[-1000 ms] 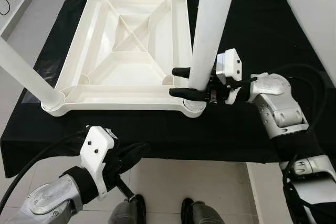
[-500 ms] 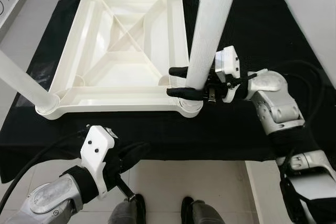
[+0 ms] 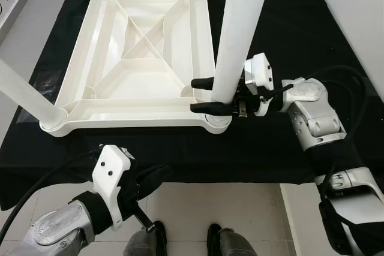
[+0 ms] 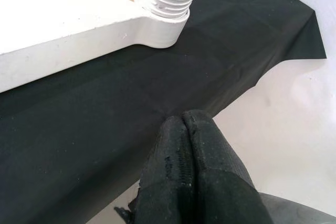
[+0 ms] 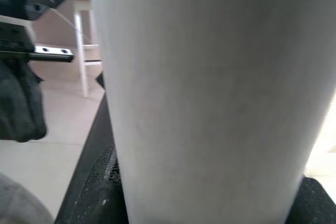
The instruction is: Building children table
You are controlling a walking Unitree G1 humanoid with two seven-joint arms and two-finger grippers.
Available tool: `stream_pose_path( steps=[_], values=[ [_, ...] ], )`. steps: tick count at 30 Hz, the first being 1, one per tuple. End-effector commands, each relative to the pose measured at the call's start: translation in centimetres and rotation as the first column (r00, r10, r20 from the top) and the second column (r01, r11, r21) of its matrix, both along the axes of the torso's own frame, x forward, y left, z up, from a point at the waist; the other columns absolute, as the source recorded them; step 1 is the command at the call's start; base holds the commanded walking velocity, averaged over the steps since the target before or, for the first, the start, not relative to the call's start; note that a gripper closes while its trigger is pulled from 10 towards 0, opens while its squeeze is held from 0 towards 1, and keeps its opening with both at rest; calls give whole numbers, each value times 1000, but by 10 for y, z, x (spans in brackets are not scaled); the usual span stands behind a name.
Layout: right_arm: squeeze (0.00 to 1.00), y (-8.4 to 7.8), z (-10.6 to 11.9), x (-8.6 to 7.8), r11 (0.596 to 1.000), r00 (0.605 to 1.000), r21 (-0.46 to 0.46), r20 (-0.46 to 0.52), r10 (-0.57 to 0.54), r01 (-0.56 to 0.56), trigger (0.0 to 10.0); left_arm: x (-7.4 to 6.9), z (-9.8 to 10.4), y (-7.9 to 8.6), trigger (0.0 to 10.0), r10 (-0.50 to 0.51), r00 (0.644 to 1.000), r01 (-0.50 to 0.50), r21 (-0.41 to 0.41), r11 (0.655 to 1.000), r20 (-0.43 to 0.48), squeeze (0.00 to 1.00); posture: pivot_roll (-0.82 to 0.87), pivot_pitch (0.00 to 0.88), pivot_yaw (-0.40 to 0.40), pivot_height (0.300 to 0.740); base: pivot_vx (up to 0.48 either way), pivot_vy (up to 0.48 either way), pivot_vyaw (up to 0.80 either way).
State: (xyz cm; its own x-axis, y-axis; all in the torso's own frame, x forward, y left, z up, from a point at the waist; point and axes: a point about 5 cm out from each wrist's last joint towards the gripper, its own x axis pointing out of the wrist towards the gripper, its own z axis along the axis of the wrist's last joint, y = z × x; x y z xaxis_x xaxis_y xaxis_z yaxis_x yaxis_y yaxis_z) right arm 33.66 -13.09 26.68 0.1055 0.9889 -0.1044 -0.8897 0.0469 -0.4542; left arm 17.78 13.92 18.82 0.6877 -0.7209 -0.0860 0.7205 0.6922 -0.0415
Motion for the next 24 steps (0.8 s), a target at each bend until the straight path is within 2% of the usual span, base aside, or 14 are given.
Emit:
stream_pose_path(
  steps=[1, 6, 12, 17, 20, 22, 24],
  values=[
    [0, -1, -12, 3, 1000, 996, -11, -88, 8, -9, 10000, -3, -1, 2, 10000, 2, 1000, -2, 18, 1000, -15, 0, 128, 337, -7, 740, 0, 0, 0],
    [0, 1, -8, 5, 998, 991, 52, -129, 31, -24, 10000, -3, -1, 1, 10000, 3, 1000, -3, 16, 1000, -16, 0, 126, 335, -8, 740, 0, 0, 0],
    [0, 5, -14, 6, 998, 987, 51, -154, 45, -37, 10000, -3, -1, 1, 10000, 2, 1000, -1, 12, 1000, -17, 0, 127, 335, -8, 740, 0, 0, 0],
    [0, 5, -18, 6, 999, 986, 40, -161, 41, -35, 10000, -3, -1, 1, 10000, 3, 1000, -2, 11, 1000, -17, 0, 128, 335, -9, 740, 0, 0, 0],
    [0, 5, -28, 5, 999, 987, -20, -159, 27, -30, 10000, -2, -1, 1, 10000, 3, 1000, -3, 10, 1000, -17, 0, 129, 335, -8, 740, 0, 0, 0],
    [0, 5, -29, 5, 999, 986, -19, -164, 26, -30, 10000, -2, -1, 1, 10000, 4, 1000, -3, 10, 1000, -17, 0, 130, 336, -8, 740, 0, 0, 0],
    [0, 5, -25, 6, 998, 981, 47, -189, 37, -29, 10000, -2, -1, 2, 10000, 3, 1000, -3, 9, 1000, -18, 0, 130, 336, -8, 740, 0, 0, 0]
  ],
)
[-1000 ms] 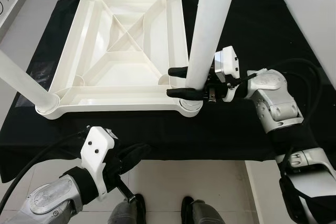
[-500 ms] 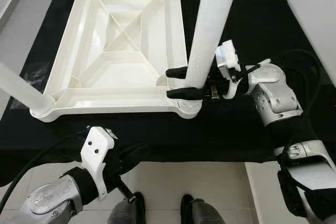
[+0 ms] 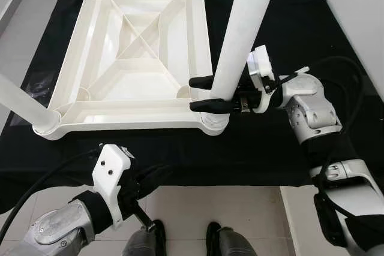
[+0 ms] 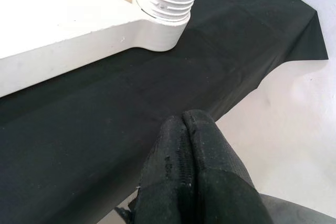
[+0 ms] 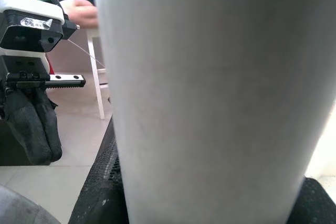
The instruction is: Building children table
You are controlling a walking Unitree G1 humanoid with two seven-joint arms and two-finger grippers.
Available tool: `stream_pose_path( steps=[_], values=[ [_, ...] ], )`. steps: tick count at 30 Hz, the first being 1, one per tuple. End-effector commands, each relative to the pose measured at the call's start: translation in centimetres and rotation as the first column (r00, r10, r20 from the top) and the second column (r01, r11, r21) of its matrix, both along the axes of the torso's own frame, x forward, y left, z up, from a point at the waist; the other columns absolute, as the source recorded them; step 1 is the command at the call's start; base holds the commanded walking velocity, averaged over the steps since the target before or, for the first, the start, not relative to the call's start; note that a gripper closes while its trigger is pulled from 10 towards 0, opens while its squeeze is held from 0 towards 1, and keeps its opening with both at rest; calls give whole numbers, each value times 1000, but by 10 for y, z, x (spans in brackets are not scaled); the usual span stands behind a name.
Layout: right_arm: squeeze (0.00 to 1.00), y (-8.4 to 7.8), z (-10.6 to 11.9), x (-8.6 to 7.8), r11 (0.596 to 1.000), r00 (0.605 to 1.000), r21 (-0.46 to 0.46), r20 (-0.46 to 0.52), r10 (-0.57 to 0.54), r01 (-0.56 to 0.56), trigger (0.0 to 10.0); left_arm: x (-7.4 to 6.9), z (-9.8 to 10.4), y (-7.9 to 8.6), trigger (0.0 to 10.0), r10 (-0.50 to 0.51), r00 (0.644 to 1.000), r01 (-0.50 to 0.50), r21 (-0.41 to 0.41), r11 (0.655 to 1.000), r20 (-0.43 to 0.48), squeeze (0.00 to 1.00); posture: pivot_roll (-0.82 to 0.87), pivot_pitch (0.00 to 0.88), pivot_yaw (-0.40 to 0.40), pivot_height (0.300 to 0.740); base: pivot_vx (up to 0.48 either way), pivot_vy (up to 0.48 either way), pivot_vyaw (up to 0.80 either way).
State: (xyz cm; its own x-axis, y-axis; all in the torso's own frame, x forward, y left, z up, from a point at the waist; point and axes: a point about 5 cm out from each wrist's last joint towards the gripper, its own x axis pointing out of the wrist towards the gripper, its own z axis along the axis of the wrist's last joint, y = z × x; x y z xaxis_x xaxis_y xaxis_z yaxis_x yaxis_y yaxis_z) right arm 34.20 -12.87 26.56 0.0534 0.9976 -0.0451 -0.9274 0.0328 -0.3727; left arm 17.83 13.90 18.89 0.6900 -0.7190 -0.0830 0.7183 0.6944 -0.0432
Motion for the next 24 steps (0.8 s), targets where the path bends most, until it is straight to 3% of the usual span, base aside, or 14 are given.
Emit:
stream_pose_path(
  steps=[1, 3, 6, 16, 24],
  values=[
    [0, 3, -24, 1, 1000, 995, -25, -104, -9, 7, 10000, -3, -2, 2, 10000, 0, 1000, 0, 12, 1000, -19, 0, 130, 336, -8, 740, 0, 0, 0],
    [0, 3, -17, 0, 998, 990, 56, -141, 19, -11, 10000, -3, -2, 2, 10000, 0, 1000, 0, 11, 1000, -20, 0, 135, 334, -5, 740, 0, 0, 0],
    [0, 3, -15, -1, 997, 988, 71, -148, 37, -27, 10000, -3, -2, 2, 10000, 0, 1000, 0, 10, 1000, -21, 0, 135, 334, -5, 740, 0, 0, 0],
    [0, 8, -17, -9, 988, 980, -23, -135, 146, -151, 10000, -4, -2, 3, 10000, 1, 1000, 0, 11, 1000, -25, 0, 142, 333, -5, 740, 0, 0, 0],
    [0, 10, -13, -10, 983, 974, -18, -140, 177, -182, 10000, -6, -2, 3, 10000, 1, 1000, 0, 13, 1000, -28, 0, 149, 331, -5, 740, 0, 0, 0]
  ],
)
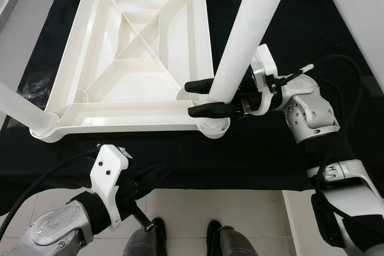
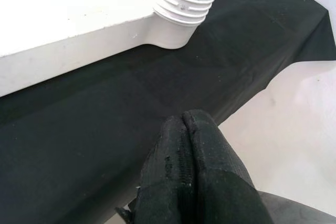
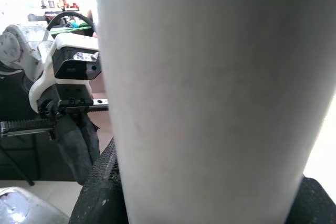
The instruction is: Building children table
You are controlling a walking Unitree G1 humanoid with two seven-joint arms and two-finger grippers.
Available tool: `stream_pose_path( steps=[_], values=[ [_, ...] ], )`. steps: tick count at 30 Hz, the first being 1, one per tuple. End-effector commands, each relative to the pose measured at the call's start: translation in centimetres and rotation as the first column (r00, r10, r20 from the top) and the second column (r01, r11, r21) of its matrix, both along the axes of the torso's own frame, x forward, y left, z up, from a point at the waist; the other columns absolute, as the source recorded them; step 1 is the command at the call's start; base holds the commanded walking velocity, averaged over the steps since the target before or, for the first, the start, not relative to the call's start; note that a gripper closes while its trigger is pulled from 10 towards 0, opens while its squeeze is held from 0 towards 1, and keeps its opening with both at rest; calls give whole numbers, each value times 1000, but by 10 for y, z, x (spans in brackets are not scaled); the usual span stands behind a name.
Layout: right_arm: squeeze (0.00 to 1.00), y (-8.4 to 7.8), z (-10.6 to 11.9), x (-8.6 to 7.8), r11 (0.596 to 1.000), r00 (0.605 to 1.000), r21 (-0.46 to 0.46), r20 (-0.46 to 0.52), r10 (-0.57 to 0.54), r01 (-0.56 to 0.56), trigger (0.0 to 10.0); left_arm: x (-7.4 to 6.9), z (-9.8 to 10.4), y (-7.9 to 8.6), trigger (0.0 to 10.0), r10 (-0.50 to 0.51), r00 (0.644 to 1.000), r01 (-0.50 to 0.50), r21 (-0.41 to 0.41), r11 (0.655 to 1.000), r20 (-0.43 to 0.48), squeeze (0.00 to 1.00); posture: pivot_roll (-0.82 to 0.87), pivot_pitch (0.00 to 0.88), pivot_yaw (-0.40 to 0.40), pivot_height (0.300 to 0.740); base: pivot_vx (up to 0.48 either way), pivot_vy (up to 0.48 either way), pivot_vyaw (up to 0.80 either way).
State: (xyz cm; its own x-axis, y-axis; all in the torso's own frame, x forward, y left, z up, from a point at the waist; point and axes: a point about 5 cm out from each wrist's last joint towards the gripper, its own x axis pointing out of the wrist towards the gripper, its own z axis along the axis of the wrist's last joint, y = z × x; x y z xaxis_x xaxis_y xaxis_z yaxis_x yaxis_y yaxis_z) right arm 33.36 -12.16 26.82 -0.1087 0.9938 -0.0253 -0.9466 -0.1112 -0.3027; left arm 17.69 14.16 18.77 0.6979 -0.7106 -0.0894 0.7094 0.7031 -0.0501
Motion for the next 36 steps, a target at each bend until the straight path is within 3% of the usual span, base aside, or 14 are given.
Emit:
stream_pose_path(
  steps=[1, 36],
  values=[
    [0, 4, -14, -1, 998, 998, -51, -60, 27, -30, 10000, -5, -1, 0, 10000, -12, 1000, 12, 13, 1000, -20, 0, 150, 331, -4, 740, 0, 0, 0],
    [0, -10, -15, 16, 992, 995, -96, -39, -88, 84, 10000, -6, 0, 1, 10000, -11, 1000, 11, 17, 1000, -22, 0, 132, 345, -8, 740, 0, 0, 0]
  ],
)
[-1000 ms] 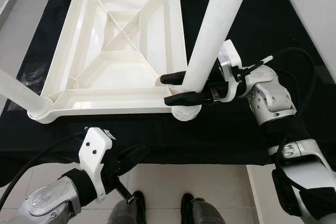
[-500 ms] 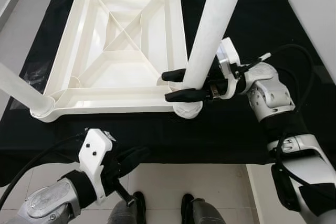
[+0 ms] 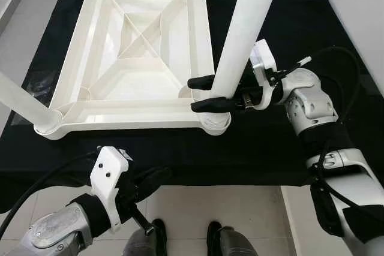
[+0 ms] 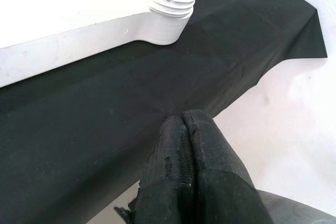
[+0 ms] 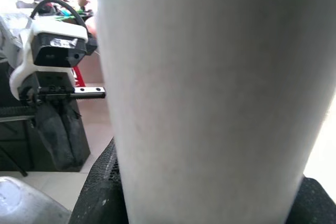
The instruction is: Building children table
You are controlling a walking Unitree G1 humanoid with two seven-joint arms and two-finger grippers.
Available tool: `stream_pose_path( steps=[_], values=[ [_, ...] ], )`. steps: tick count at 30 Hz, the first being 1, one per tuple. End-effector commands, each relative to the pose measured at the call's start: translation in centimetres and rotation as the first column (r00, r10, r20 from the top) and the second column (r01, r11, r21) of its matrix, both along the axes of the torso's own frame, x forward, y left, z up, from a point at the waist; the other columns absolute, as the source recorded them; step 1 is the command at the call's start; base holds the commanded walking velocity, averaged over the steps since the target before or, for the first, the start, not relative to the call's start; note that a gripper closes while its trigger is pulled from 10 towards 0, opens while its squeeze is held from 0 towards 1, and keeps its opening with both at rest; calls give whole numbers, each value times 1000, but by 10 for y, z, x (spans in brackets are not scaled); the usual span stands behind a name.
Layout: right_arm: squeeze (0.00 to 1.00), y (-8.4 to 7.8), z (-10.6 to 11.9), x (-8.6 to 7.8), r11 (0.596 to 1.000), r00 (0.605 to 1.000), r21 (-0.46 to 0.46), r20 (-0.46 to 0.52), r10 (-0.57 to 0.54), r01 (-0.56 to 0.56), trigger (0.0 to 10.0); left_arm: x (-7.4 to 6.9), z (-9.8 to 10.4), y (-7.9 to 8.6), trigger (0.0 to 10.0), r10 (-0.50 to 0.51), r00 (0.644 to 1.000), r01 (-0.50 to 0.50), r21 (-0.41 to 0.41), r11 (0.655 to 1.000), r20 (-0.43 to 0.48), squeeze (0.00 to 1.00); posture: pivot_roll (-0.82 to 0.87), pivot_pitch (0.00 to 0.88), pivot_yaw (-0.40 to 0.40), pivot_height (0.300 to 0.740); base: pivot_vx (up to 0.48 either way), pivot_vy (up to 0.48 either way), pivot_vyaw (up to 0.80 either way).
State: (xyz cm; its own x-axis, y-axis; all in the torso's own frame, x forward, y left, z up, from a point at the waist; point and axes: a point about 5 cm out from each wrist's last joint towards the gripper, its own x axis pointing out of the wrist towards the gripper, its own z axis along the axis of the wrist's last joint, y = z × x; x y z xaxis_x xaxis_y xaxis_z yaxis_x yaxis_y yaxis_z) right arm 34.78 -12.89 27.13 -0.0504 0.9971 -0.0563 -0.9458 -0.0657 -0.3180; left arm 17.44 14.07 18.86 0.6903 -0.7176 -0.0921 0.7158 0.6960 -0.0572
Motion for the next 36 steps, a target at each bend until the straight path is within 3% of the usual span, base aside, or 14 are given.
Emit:
stream_pose_path(
  steps=[1, 9, 18, 30, 36],
  values=[
    [0, -3, -17, 3, 997, 998, -64, -54, -44, 41, 10000, -3, -1, 2, 10000, -2, 1000, 2, 20, 1000, -15, 0, 131, 344, -7, 740, 0, 0, 0],
    [0, -2, -15, 9, 990, 992, -66, 31, -122, 124, 10000, -3, -1, 2, 10000, -2, 1000, 2, 19, 1000, -16, 0, 133, 346, -6, 740, 0, 0, 0],
    [0, 0, -20, 7, 983, 989, -132, 88, -120, 131, 10000, -2, 0, 2, 10000, -2, 1000, 3, 17, 1000, -14, 0, 143, 349, -4, 740, 0, 0, 0],
    [0, 5, -43, -8, 949, 988, -311, 153, 4, 44, 10000, -2, 0, 2, 10000, 0, 1000, 0, 16, 1000, -12, 0, 149, 352, -8, 740, 0, 0, 0],
    [0, 9, -39, -7, 953, 990, -302, 143, 16, 28, 10000, -2, 0, 1, 10000, -1, 1000, 1, 14, 1000, -12, 0, 147, 351, -11, 740, 0, 0, 0]
  ],
)
